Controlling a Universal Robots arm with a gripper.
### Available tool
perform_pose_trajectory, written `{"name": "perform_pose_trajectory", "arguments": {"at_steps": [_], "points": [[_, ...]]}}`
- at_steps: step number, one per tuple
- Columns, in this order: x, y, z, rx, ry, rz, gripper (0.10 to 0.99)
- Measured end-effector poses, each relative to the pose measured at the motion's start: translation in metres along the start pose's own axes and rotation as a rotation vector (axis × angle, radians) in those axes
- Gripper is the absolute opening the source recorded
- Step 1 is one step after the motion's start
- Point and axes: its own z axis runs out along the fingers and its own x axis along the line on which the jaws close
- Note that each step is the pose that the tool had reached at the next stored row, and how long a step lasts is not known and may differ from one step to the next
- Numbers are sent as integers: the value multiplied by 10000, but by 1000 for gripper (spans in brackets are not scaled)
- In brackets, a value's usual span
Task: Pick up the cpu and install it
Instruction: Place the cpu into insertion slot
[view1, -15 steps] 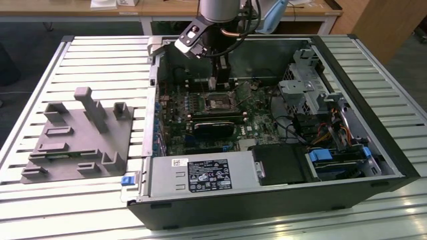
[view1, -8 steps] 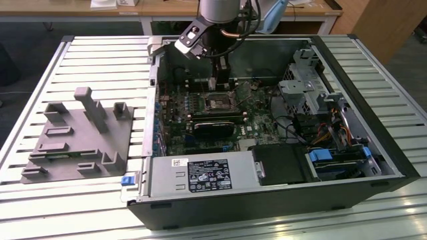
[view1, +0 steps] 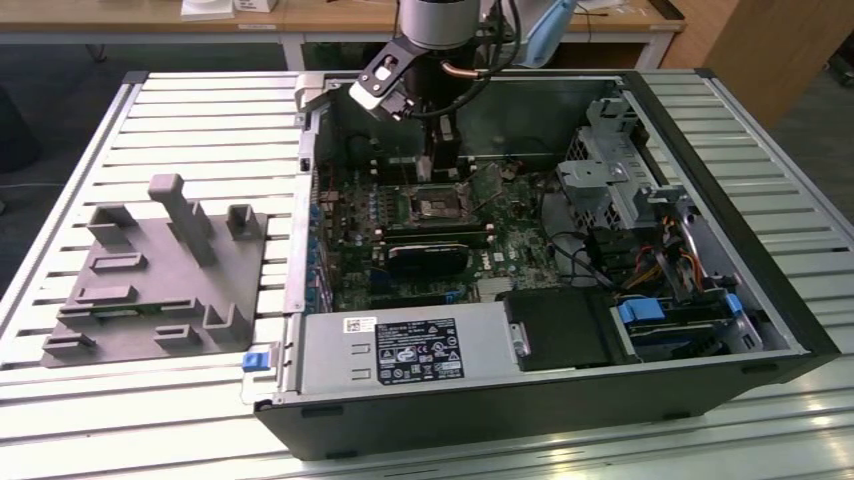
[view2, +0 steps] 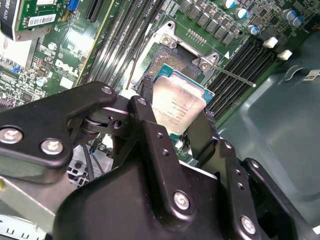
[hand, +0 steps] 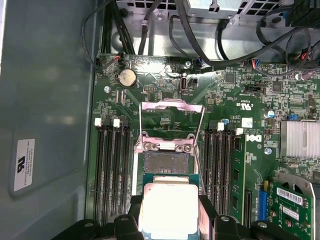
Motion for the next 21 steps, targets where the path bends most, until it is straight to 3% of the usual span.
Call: {"name": "perform_pose_trajectory", "arguments": {"at_steps": [21], "points": [[1, 1, 118, 0, -5, 1, 525]]}}
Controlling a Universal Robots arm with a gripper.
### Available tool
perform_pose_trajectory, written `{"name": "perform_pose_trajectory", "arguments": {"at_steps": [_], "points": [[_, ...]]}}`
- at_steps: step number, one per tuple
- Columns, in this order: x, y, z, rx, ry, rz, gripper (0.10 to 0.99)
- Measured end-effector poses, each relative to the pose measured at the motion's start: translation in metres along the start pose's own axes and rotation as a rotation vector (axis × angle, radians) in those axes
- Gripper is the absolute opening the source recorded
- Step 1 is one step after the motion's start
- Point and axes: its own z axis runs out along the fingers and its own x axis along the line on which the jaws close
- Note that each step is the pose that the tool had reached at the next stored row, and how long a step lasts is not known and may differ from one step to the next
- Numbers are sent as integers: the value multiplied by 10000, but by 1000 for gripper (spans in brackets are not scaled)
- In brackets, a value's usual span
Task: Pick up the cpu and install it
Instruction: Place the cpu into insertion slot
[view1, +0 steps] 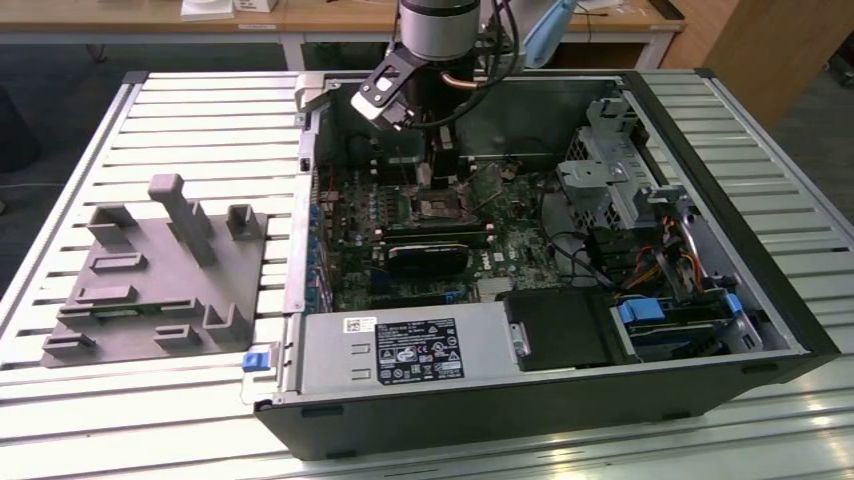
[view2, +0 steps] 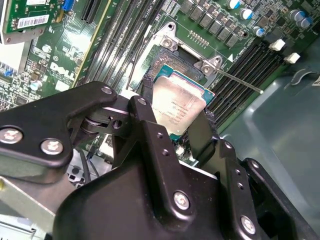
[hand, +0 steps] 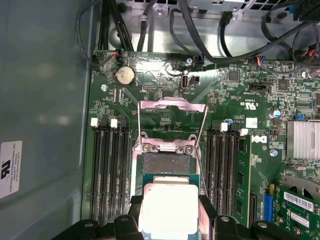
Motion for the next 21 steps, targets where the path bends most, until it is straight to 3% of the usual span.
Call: {"name": "perform_pose_trajectory", "arguments": {"at_steps": [14, 16, 21], "points": [[0, -2, 33, 1, -1, -1, 525], [1, -6, 107, 1, -1, 0, 525], [1, 6, 120, -1, 0, -1, 525]]}}
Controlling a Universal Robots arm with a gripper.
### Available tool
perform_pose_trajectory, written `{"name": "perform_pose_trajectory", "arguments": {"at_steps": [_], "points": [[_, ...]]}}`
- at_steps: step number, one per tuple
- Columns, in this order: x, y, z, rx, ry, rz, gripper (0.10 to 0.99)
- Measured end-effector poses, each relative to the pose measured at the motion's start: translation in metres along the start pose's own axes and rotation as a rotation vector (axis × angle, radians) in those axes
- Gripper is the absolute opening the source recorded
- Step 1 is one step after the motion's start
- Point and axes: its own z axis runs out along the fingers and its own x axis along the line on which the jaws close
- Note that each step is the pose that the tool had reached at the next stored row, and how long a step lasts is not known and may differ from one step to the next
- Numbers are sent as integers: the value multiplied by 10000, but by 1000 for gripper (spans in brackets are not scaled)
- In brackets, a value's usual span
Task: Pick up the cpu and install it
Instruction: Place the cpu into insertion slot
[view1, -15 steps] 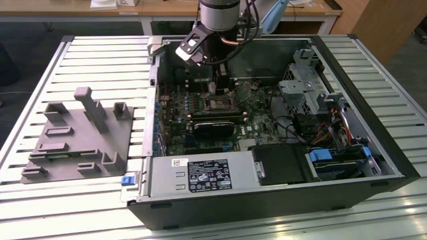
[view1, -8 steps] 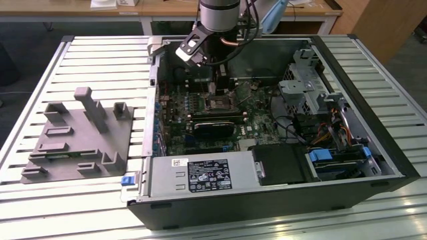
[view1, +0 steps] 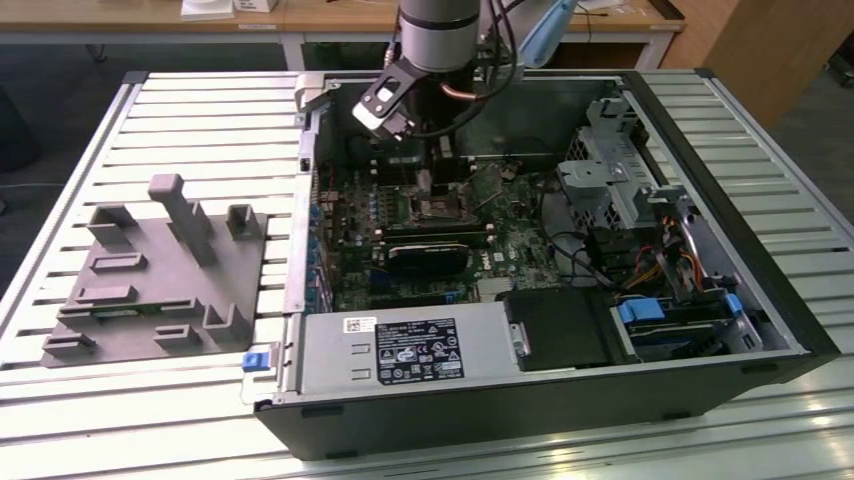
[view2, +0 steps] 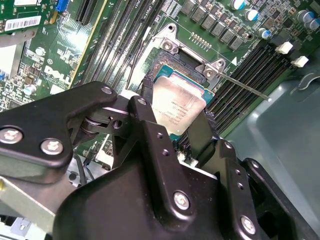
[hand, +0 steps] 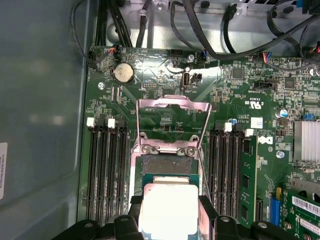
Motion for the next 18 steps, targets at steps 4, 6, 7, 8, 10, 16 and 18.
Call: {"name": "perform_pose_trajectory", "arguments": {"at_steps": [4, 6, 7, 8, 10, 16, 18], "points": [[0, 22, 24, 1, -1, 0, 525], [0, 25, 37, 1, -1, 1, 525], [0, 26, 44, 1, 0, 1, 525], [0, 27, 51, 1, 0, 1, 525], [0, 27, 64, -5, -2, 1, 525], [0, 23, 138, -15, -43, -2, 525], [1, 21, 174, -15, -46, -3, 525]]}}
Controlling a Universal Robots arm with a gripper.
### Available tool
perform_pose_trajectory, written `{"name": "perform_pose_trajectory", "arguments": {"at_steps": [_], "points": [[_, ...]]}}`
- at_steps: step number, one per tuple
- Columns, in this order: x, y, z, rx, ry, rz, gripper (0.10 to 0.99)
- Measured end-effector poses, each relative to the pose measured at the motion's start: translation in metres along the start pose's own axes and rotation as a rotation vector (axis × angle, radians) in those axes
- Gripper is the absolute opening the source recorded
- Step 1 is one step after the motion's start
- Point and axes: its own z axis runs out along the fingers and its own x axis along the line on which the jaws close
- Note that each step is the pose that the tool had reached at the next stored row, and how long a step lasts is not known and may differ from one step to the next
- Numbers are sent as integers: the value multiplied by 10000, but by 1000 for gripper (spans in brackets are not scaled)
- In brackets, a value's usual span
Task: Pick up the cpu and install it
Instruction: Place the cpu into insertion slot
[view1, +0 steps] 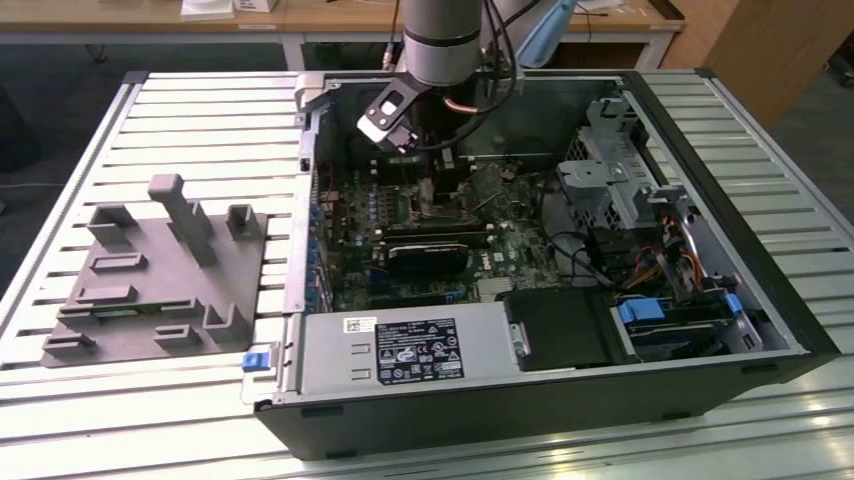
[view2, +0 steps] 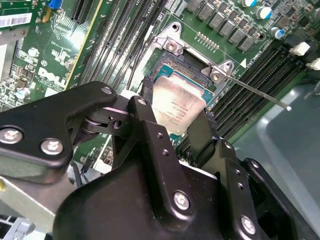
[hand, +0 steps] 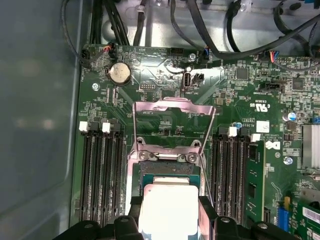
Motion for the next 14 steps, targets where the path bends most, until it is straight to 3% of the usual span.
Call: {"name": "perform_pose_trajectory", "arguments": {"at_steps": [6, 14], "points": [[3, -4, 97, -1, 1, 1, 525], [4, -5, 165, 0, 0, -1, 525]]}}
